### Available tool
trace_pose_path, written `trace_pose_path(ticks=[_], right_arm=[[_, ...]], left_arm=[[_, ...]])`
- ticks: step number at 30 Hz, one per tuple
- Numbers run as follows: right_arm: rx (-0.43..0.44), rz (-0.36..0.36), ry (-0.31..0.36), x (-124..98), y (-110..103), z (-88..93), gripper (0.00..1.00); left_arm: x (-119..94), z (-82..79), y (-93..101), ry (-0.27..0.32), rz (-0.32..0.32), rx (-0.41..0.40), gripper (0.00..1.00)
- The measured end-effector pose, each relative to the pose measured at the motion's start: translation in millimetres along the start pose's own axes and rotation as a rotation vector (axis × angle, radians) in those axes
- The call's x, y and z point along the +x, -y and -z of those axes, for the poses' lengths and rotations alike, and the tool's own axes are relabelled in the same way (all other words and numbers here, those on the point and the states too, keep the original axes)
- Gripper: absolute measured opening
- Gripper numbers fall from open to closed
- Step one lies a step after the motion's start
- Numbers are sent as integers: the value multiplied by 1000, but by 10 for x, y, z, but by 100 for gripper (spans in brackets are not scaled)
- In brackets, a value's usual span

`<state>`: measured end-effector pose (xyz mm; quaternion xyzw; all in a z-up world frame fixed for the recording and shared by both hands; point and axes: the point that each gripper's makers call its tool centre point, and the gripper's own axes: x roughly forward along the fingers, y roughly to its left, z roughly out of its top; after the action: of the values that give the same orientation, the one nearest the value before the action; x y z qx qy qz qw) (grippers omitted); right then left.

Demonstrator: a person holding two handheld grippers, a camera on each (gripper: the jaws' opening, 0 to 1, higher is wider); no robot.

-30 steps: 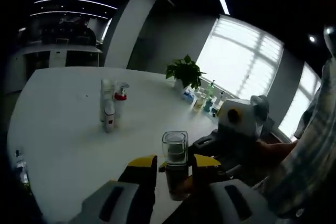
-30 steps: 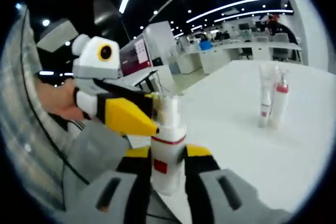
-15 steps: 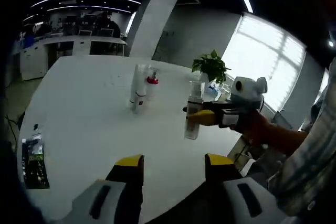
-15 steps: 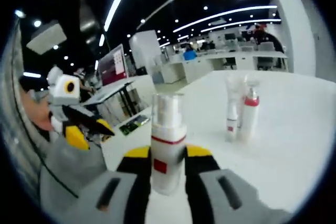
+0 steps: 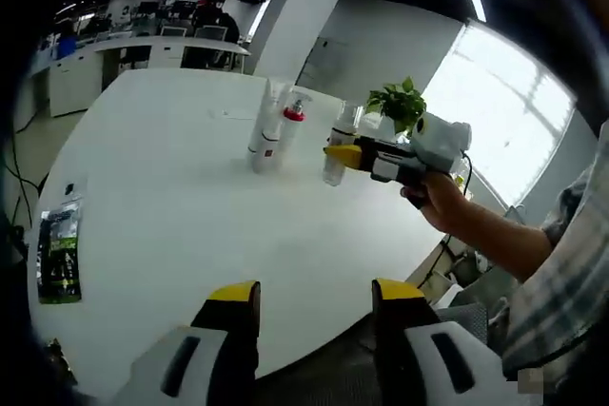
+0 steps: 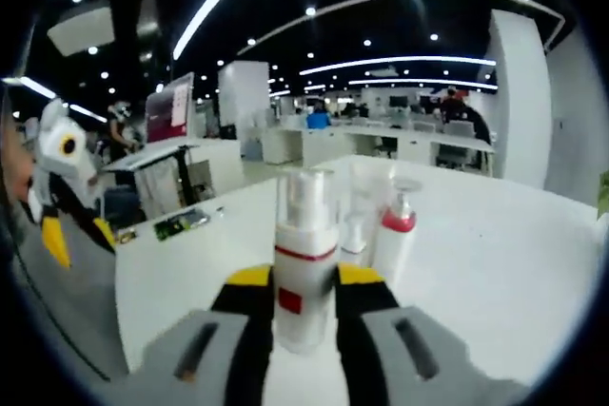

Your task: Arrange the skincare products in the storage area until every visible bottle or jar stands upright without overlapping.

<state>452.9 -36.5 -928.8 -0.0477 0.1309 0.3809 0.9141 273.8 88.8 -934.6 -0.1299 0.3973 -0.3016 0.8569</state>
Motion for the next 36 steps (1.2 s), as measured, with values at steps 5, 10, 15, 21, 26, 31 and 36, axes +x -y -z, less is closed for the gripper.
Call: trace_pose_path(ticks=[5,10,15,21,26,31,36], right_arm=[[4,28,-2,120,173,92,22],[-22,37,3,198,248,110,22],[-47,46,2,290,335,169,22],[-52,63,6,422,445,259,22],[-56,74,37,487,504,287,22],[-70,75,50,531,556,356,22],[-37,81,56,557,567,398,22]], left_arm=[[12,-23,-87,-2,-24,-22,48],[35,-52,-102,9,-37,-51,48],[58,-6,-92,-5,-41,-65,48],[70,-6,-70,4,-38,-121,48],[95,0,-101,-5,-43,-119,48],[99,29,-147,-19,-50,-128,48],[101,42,-176,-23,-55,-135,48]])
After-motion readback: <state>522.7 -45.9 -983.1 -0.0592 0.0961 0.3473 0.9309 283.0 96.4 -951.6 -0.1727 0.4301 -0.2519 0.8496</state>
